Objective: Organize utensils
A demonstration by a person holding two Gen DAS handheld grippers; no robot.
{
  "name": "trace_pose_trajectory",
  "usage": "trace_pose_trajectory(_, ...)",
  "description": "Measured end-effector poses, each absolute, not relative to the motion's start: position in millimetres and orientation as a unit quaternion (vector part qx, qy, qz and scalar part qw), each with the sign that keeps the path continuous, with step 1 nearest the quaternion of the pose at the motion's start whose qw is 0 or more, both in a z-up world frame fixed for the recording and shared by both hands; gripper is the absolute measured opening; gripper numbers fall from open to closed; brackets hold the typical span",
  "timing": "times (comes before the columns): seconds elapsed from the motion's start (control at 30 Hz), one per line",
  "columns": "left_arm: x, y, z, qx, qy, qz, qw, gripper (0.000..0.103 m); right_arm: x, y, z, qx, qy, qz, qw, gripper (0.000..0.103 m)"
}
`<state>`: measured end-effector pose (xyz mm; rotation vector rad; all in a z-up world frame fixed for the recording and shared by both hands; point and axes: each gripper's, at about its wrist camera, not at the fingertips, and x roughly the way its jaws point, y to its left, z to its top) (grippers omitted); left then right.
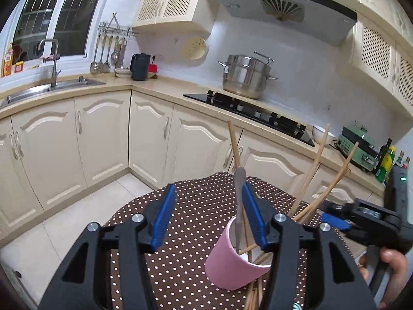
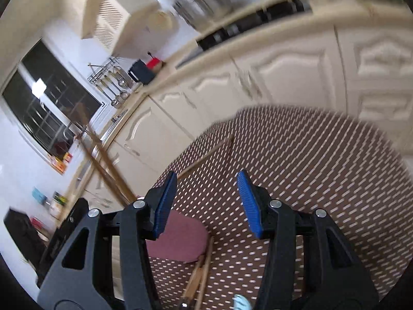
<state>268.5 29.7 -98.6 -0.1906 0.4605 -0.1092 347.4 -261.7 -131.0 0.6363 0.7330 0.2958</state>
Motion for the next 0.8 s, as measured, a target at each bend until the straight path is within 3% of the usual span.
trace_pose_trajectory(0.3, 273.3, 22.3, -105.9, -0.085, 0.222, -0.058, 0.970, 0.053, 401.7, -244.1, -183.9, 0.447, 0.402, 0.184, 0.778, 0.048)
trace_pose_trajectory(0.6, 278.3, 16.7, -109.3, -0.082, 0.227, -0.067, 0.968, 0.054, 440.7, -236.0, -213.7, 0.506, 0.428, 0.217, 0.717, 0.028)
trace_pose_trajectory(0.63, 278.0, 16.6, -109.6, -0.083, 0.228, -0.068, 0.968, 0.054, 443.2, -235.1, -216.6, 0.513, 0.427, 0.227, 0.709, 0.020)
trace_pose_trajectory(0.8, 277.3, 15.1, -108.2, -0.089, 0.227, -0.068, 0.967, 0.054, 444.9, -237.0, -208.5, 0.513, 0.405, 0.253, 0.713, 0.015)
